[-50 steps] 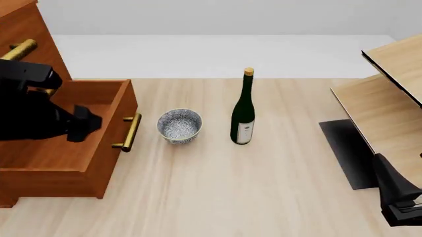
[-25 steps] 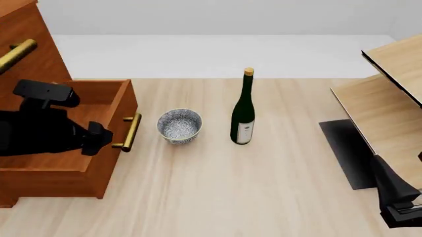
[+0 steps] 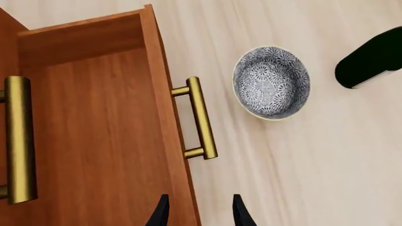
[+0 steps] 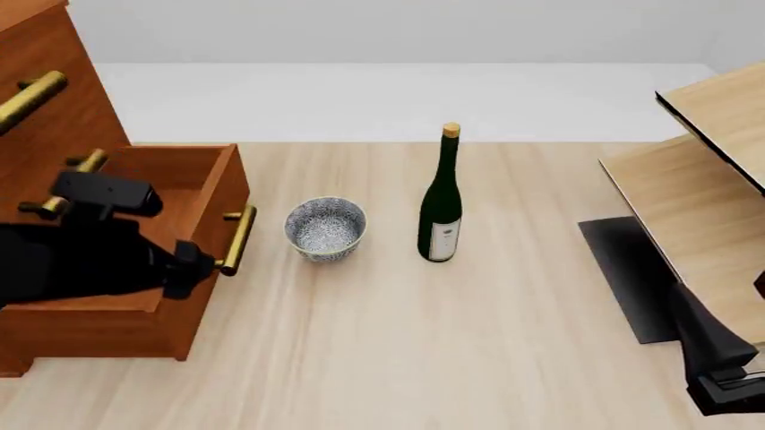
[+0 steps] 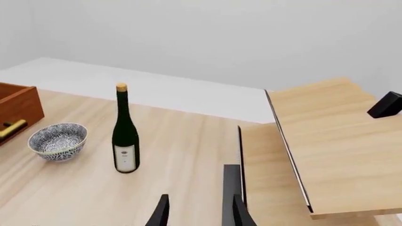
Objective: Put the wine bottle in the bottom drawer of the cabinet.
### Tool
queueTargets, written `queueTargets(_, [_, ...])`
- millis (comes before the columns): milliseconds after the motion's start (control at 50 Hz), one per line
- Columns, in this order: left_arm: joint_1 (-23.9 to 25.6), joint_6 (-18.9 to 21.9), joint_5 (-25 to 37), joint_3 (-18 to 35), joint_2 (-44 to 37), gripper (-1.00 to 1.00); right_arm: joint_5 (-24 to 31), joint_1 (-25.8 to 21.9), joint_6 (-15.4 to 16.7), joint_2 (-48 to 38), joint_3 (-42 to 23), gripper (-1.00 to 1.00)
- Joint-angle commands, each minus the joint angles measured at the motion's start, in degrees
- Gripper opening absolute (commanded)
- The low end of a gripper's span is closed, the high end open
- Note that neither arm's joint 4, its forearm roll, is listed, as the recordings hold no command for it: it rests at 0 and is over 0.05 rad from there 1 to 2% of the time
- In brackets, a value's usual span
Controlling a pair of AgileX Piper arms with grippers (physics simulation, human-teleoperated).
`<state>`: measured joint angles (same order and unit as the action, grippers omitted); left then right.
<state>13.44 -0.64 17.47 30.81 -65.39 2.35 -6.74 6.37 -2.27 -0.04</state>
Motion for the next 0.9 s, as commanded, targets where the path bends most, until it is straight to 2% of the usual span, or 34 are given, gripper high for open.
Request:
queueTargets(20, [-0.25, 0.30, -2.92, -1.83, -1.86, 1.00, 0.37, -0.22, 0.18, 0.02, 0.01, 1.00])
queueTargets(120, [-0.53, 0.24, -4.31, -2.36, -2.80, 1.00, 0.17, -0.41, 0.30, -0.29, 0.01, 1.00])
queueTargets(160, [-0.94, 1.52, -4.90, -2.77, -3.03, 1.00, -0.21, -0.45, 0.40, -0.66, 0.01, 1.00])
queueTargets(400, [-0.57, 0.27, -6.38, -3.71, -4.01, 1.00, 0.69, -0.60, 0.52, 0.05, 0.01, 1.00])
queueTargets(580, [-0.76, 1.41, -8.90, -4.95, -5.38, 1.00, 0.23, -0.76, 0.75, -0.58, 0.01, 1.00])
queueTargets(900, [1.25, -0.09, -9.58, -5.20, -6.05, 1.00, 0.30, -0.95, 0.64, -0.66, 0.01, 1.00])
